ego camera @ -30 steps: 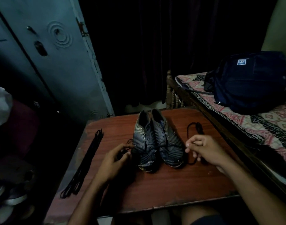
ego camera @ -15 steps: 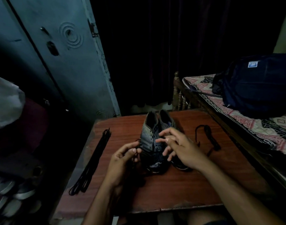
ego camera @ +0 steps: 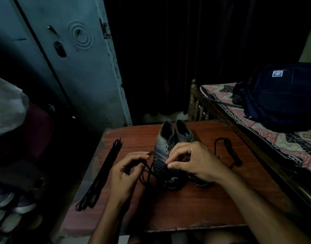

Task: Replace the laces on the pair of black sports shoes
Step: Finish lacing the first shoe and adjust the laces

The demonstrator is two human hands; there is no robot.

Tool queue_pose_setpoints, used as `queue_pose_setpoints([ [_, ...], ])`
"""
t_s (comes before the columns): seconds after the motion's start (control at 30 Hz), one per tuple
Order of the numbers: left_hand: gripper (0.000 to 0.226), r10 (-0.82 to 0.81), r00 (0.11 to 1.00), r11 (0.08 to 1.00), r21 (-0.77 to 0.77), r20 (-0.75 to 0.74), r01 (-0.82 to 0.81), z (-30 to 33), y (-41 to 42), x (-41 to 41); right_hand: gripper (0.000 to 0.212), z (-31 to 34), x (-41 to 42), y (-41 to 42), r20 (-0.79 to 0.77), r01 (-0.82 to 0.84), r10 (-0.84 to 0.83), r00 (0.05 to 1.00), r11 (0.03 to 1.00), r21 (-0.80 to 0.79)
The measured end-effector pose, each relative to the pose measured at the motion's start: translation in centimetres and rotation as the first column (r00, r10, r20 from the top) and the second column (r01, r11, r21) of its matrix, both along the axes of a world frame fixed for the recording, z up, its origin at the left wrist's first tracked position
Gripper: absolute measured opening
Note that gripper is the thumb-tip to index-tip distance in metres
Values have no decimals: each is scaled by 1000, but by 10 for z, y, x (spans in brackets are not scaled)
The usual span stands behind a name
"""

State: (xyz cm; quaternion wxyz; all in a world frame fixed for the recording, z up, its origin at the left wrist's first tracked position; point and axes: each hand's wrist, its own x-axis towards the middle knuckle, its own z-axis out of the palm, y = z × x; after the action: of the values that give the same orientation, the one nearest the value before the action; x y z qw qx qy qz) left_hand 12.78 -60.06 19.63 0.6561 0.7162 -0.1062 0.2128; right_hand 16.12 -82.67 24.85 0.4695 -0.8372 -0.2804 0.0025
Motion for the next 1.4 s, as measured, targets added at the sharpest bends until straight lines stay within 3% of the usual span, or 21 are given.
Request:
queue_pose_setpoints([
  [0.2, 19, -87, 990, 986, 150, 113, 70, 25, 9, -4, 7, 11, 2, 6, 42, -31, 26, 999, 991, 131],
  [0.33, 17, -6, 995, 993, 114, 95, -5, 33, 10, 3, 7, 21, 4, 12, 33, -37, 30, 999, 975, 219],
  [0.53, 16, -29, 988, 975, 223, 154, -6, 43, 1, 6, 11, 34, 3, 18, 35, -49, 42, 998, 968, 248],
  [0.7, 20, -19, 997, 977, 215, 77, 2, 43, -3, 2, 13, 33, 7, 21, 74, -2, -18, 997, 966, 260],
  [0.8, 42, -229, 969, 968, 79, -97, 237, 47, -4, -3, 15, 30, 6, 27, 58, -3, -14, 998, 961, 278],
  [0.87, 39, -315, 935, 923, 178, -162, 342, 48, -6, -3, 16, 29, 5, 28, 45, 6, -20, 999, 957, 289],
  [0.93, 23, -318, 919, 860, 336, -234, 384, 46, -2, 5, 19, 29, 6, 24, 40, 31, -46, 998, 952, 304],
  [1.03, 13, -162, 946, 776, 556, -281, 298, 40, 21, 36, 24, 30, 8, 10, 26, 70, -88, 996, 910, 409],
  [1.13, 31, 100, 976, 722, 690, -191, 61, 44, 51, 72, 18, 23, 7, -6, -41, 114, -108, 993, 858, 501],
  [1.27, 10, 229, 972, 745, 651, -52, -141, 85, 70, 107, 18, -19, -5, -21, -205, 161, -90, 975, 919, 360],
  [1.4, 19, 217, 976, 749, 638, 20, -179, 123, 57, 130, 19, -52, -15, -17, -325, 90, -24, 945, 978, 190],
])
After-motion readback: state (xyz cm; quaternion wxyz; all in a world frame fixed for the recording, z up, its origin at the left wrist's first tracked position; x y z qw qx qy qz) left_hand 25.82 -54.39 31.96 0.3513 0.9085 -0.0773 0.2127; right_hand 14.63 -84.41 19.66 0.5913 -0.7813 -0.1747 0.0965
